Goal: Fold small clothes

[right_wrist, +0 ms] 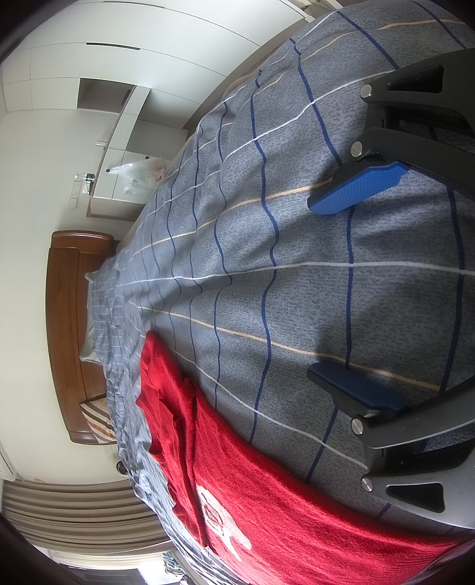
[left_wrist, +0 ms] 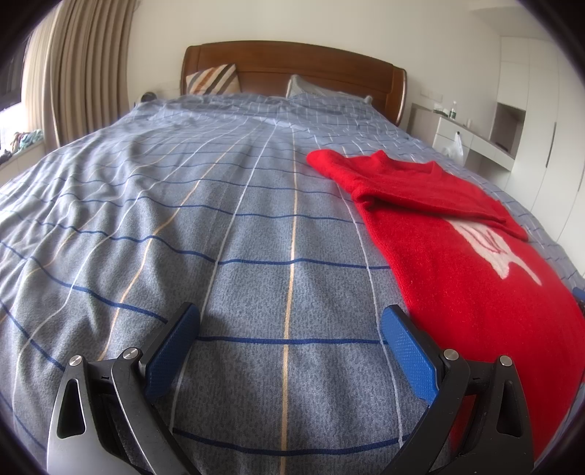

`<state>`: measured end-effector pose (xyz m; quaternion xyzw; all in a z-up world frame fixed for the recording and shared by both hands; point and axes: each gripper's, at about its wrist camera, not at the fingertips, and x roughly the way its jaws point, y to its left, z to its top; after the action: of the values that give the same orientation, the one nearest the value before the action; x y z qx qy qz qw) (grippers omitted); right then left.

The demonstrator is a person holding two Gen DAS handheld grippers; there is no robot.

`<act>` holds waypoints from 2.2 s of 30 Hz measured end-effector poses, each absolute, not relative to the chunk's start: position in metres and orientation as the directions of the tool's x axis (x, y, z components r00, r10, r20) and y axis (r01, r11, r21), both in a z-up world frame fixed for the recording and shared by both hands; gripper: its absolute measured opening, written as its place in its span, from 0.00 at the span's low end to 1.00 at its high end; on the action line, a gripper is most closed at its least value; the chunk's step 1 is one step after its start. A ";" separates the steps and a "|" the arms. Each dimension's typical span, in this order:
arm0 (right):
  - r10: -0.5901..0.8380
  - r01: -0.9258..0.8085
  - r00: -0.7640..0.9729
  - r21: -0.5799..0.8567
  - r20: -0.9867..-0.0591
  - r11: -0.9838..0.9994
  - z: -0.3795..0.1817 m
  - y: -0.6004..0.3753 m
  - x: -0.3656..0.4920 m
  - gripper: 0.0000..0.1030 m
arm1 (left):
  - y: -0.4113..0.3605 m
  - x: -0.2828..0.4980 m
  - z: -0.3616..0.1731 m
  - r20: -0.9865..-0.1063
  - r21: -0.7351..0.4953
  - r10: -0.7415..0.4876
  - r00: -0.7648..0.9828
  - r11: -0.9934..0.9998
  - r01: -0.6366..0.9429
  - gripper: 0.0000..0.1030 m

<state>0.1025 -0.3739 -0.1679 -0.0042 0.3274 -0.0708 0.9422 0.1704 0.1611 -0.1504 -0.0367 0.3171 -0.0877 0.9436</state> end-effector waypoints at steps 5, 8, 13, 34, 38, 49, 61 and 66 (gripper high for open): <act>-0.136 0.131 0.776 -0.054 -0.616 0.990 -0.168 -0.374 0.102 0.80 | 0.161 0.170 -0.150 -0.592 -0.126 -0.190 0.783 0.982 0.143 0.97; -0.136 0.131 0.776 -0.054 -0.616 0.990 -0.168 -0.374 0.102 0.80 | 0.161 0.170 -0.150 -0.592 -0.125 -0.189 0.783 0.982 0.142 0.97; -0.137 0.131 0.776 -0.055 -0.616 0.990 -0.168 -0.374 0.102 0.80 | 0.161 0.170 -0.150 -0.592 -0.124 -0.188 0.783 0.982 0.142 0.97; -0.137 0.131 0.776 -0.055 -0.616 0.990 -0.168 -0.374 0.102 0.80 | 0.162 0.169 -0.151 -0.593 -0.122 -0.185 0.784 0.983 0.139 0.97; -0.137 0.131 0.776 -0.055 -0.616 0.990 -0.168 -0.374 0.102 0.81 | 0.162 0.169 -0.151 -0.594 -0.122 -0.184 0.783 0.983 0.139 0.97; -0.136 0.131 0.776 -0.055 -0.616 0.990 -0.168 -0.374 0.102 0.82 | 0.168 0.177 -0.151 -0.629 -0.154 -0.214 0.747 0.977 0.151 0.99; -0.139 0.128 0.782 -0.062 -0.607 0.990 -0.162 -0.369 0.092 0.85 | 0.176 0.144 -0.126 -0.671 -0.302 -0.328 0.665 0.940 0.158 0.99; -0.108 0.120 0.787 -0.021 -0.607 0.993 -0.152 -0.362 0.080 0.85 | 0.172 0.106 -0.121 -0.674 -0.334 -0.362 0.644 0.927 0.172 0.99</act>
<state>0.0800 -0.3625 -0.1522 0.0093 0.3204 -0.0603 0.9453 0.1055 0.1717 -0.1208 -0.1203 0.3947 -0.1486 0.8987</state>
